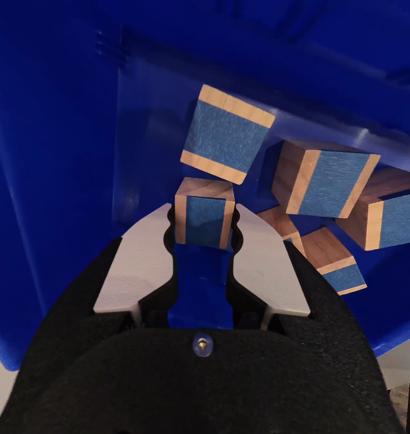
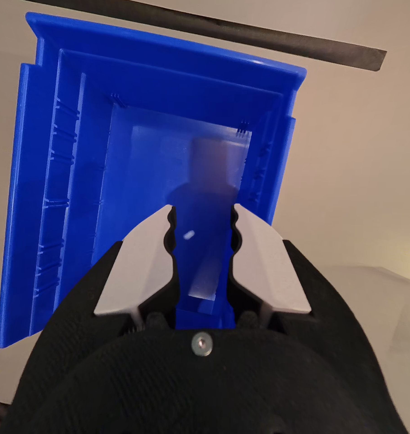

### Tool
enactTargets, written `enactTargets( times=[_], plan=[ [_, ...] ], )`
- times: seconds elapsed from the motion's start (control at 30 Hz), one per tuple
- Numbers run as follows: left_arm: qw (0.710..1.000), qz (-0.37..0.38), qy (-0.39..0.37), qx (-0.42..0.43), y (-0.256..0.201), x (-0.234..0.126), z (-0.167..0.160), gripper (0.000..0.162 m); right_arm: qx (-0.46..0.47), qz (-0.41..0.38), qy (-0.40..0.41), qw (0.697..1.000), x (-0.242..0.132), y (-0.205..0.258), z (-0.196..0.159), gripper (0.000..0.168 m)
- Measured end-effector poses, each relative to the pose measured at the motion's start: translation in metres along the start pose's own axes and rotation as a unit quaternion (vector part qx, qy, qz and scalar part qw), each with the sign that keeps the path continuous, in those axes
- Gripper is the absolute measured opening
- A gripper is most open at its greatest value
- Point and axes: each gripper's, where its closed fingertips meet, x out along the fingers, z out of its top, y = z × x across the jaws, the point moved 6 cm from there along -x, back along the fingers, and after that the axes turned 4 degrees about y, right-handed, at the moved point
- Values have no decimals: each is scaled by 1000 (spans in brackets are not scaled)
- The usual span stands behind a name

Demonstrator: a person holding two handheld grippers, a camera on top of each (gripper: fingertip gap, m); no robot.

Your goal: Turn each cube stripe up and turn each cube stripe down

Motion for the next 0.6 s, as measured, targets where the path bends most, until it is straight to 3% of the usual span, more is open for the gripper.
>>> enactTargets(
  times=[0.37,0.47,0.6],
  plan=[
    [999,30,25,11,3,-1,-2,45,-8,-5,10,1000,3,3,1,47],
    [998,56,-8,-4,9,-17,0,46,-7,-9,1,1000,0,3,3,47],
    [987,108,-114,-44,14,-71,7,45,-11,-50,-55,997,-21,5,15,43]
  ],
)
